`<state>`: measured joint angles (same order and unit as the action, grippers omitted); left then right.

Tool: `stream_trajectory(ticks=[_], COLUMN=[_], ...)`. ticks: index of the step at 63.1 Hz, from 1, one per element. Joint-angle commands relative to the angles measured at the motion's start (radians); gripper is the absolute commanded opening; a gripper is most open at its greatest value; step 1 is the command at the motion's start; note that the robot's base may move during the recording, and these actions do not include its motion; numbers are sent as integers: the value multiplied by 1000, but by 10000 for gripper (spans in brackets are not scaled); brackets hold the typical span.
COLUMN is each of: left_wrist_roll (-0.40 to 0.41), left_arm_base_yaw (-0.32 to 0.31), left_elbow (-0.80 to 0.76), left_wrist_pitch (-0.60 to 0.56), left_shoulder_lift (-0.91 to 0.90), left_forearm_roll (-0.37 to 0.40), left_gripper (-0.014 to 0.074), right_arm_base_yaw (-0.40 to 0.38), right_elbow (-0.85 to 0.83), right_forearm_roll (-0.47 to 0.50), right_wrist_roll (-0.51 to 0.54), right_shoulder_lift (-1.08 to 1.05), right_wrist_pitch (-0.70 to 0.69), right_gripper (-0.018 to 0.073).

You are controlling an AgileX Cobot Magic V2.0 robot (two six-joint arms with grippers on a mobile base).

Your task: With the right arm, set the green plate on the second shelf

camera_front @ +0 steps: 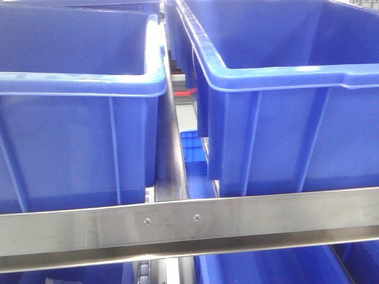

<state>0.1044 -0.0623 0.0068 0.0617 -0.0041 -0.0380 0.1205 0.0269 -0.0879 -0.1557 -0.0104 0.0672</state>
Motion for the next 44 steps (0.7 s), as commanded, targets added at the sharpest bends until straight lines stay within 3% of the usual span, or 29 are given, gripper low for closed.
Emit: stream_trajectory(ticks=[1,44], left_wrist_roll=[4,4], left_arm_base_yaw=[0,0], left_elbow=[41,41], left_wrist_pitch=[-82,-82], left_shoulder_lift=[-17,-17], left_forearm_roll=[3,3], left_gripper=[131,131], right_arm_base_yaw=[-3,-3], right_elbow=[-17,-17], right_forearm_roll=[-1,-1], right_wrist_roll=[7,7], right_shoulder_lift=[-20,-20], right_wrist_pitch=[-109,-109], right_gripper=[25,25])
